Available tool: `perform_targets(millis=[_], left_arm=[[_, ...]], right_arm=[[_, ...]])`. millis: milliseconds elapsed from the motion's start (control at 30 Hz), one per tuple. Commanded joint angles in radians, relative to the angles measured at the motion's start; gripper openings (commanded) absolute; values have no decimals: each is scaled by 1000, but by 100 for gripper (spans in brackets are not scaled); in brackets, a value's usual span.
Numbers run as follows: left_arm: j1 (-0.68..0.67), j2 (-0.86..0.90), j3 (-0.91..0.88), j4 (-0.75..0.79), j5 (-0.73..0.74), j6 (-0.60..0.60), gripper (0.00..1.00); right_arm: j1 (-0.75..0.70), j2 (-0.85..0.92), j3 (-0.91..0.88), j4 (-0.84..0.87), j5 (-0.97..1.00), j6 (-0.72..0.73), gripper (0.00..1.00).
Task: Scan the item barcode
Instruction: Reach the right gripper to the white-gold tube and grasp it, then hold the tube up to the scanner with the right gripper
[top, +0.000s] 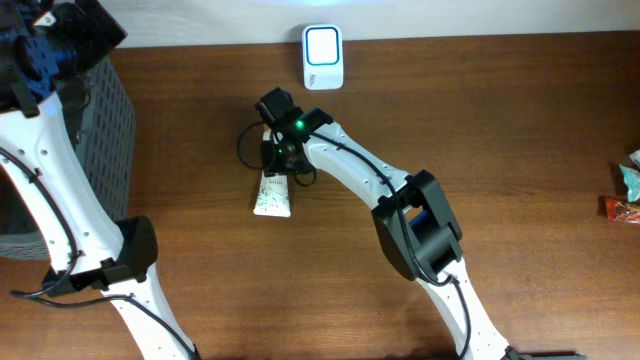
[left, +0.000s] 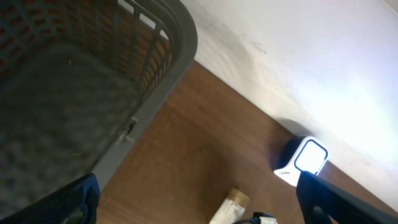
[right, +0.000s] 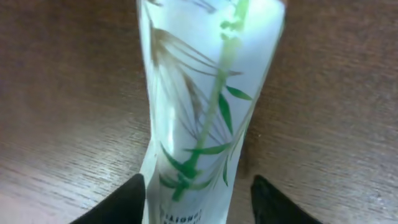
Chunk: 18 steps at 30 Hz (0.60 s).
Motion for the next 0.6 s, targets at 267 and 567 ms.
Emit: perform_targets(millis=[267, 567], left_arm=[[8, -19, 5, 0, 3, 16, 99], [8, -19, 5, 0, 3, 16, 99]], right_arm=[[-117, -64, 280, -101, 116, -106, 4], [-310, -5, 376, 150, 219, -200, 4]])
